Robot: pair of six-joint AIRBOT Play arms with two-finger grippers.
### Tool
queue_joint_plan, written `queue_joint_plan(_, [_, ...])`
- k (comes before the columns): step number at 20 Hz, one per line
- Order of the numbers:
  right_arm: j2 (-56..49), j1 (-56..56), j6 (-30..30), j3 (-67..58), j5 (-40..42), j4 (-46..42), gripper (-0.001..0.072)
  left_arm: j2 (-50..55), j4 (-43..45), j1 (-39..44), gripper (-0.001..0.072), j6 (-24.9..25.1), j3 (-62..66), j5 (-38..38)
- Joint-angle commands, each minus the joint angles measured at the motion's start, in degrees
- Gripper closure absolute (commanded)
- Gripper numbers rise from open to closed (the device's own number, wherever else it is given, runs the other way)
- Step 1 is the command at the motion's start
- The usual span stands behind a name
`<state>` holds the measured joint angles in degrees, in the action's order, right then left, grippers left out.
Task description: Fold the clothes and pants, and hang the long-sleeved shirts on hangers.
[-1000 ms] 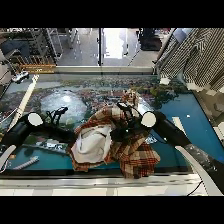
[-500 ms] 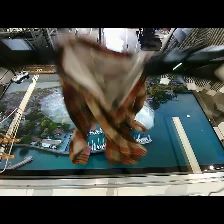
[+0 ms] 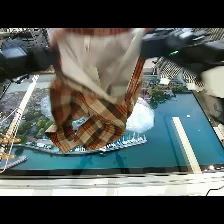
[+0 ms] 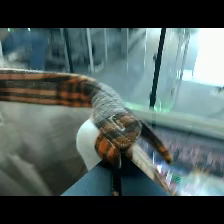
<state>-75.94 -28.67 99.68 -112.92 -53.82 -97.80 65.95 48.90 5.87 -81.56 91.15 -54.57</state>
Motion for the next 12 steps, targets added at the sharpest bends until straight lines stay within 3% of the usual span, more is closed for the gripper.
queue_joint_plan(1, [-10.7,-0.9,1.8,0.7,-6.1,4.1,0.0645,1.2,7.6,-3.2,0.0021,1.1,-13.0,-13.1])
queue_joint_plan(3, [-15.4,-3.1,-2.6,0.7,-10.8,4.6,0.0644,-0.2,23.7,-8.8,0.0107,0.9,-15.4,-23.3])
queue_joint_plan(5, [-18.6,-5.4,-4.9,0.7,-11.5,4.7,0.0644,-3.9,42.9,-17.0,0.0114,-2.0,-16.9,-26.0])
queue_joint_plan(7, [-20.4,-7.2,-4.9,0.7,-9.7,4.7,0.0643,-7.2,53.8,-27.8,0.0113,-2.8,-18.9,-26.1])
queue_joint_plan(8, [-20.8,-7.8,-4.9,0.7,-8.5,4.8,0.0643,-8.0,54.4,-33.2,0.0113,-0.8,-20.4,-25.6])
queue_joint_plan(11, [-20.8,-8.5,-4.9,0.5,-5.2,5.3,0.0643,-7.7,43.3,-46.2,0.0116,3.8,-27.8,-18.6])
queue_joint_plan(12, [-20.8,-8.5,-4.9,0.5,-5.1,5.3,0.0643,-7.2,42.5,-47.9,0.0164,3.8,-30.1,-15.3])
